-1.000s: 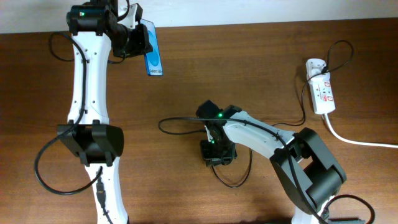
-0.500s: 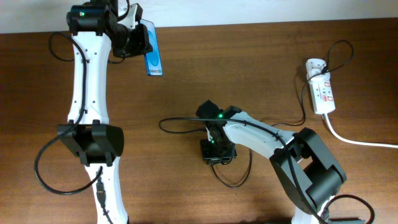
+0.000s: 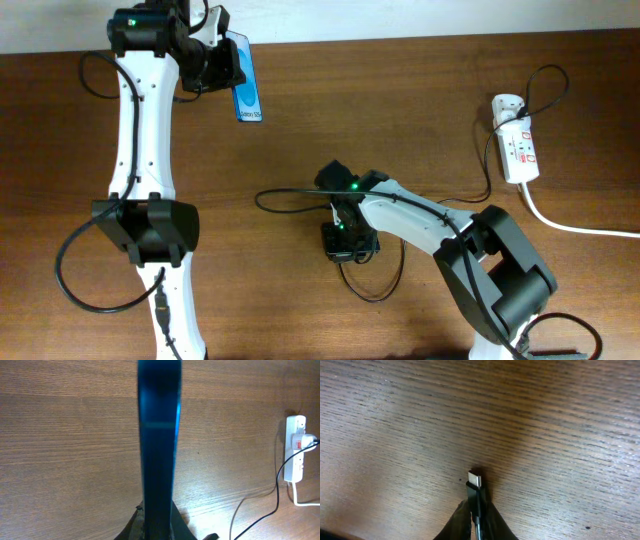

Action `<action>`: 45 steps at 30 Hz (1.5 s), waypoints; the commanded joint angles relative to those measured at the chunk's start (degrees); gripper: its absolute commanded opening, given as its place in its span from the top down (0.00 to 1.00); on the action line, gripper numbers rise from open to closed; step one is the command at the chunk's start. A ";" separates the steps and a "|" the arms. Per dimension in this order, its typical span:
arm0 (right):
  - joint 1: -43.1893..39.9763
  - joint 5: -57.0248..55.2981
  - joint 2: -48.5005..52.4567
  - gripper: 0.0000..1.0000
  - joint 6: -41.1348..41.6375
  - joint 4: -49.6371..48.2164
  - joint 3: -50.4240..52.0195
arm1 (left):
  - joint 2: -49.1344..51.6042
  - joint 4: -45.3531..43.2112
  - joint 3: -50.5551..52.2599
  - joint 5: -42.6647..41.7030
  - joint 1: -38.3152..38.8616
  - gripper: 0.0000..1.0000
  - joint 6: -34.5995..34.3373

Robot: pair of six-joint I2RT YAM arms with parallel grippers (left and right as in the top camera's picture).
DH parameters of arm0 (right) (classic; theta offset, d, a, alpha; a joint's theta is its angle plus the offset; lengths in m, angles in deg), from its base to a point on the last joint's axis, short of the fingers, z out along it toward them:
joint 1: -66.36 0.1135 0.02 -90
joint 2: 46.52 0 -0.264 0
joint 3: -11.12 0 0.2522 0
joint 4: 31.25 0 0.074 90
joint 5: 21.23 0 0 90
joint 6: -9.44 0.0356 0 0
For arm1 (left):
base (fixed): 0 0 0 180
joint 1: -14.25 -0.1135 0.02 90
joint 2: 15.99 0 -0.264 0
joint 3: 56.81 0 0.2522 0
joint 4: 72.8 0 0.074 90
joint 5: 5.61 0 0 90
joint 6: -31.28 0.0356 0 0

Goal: Plug charger to phone and switch on socket
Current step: 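Raise the phone with the left gripper and bring the plug toward it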

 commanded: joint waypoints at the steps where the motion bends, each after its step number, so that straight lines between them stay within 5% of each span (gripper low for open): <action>1: 0.31 0.02 0.35 0.84 0.28 0.24 0.35 | -0.46 -0.28 -0.44 -1.70 -0.26 1.00 -0.57; 2: 0.31 0.20 0.35 0.76 0.28 0.46 0.35 | -0.46 -0.26 -0.44 -1.70 -0.26 1.00 -0.57; 5: 0.33 0.31 0.35 0.73 0.31 1.38 0.35 | -0.46 0.11 -0.44 -1.70 -0.26 1.00 -0.57; 14: 0.20 0.44 0.35 0.96 0.28 0.90 0.00 | -0.46 0.09 -0.44 -4.04 -0.26 1.00 -0.52; 17: -1.81 5.25 -0.07 0.96 -1.66 0.87 -3.21 | -0.46 -1.49 -0.44 -17.16 -0.28 1.00 5.60; 26: -18.71 38.51 -15.63 0.96 -19.37 1.38 -16.94 | -0.46 -12.02 -0.44 -58.82 -0.98 1.00 5.88; 29: -20.63 39.63 -21.38 0.96 -19.28 -0.72 -17.53 | -0.46 -12.13 -0.44 -66.18 -0.96 1.00 5.88; 34: -17.79 39.36 -22.10 0.96 -15.67 -7.72 -17.51 | -0.46 -11.67 -0.44 -66.64 -0.85 1.00 4.13; 37: -15.43 27.54 -22.01 0.96 -7.15 -10.49 -17.46 | -0.46 -11.67 -0.44 -66.64 -0.85 1.00 1.16; 45: -15.43 37.29 -15.39 0.96 -0.76 -23.15 -17.44 | -0.46 -11.72 -0.46 -66.64 -0.87 1.00 1.16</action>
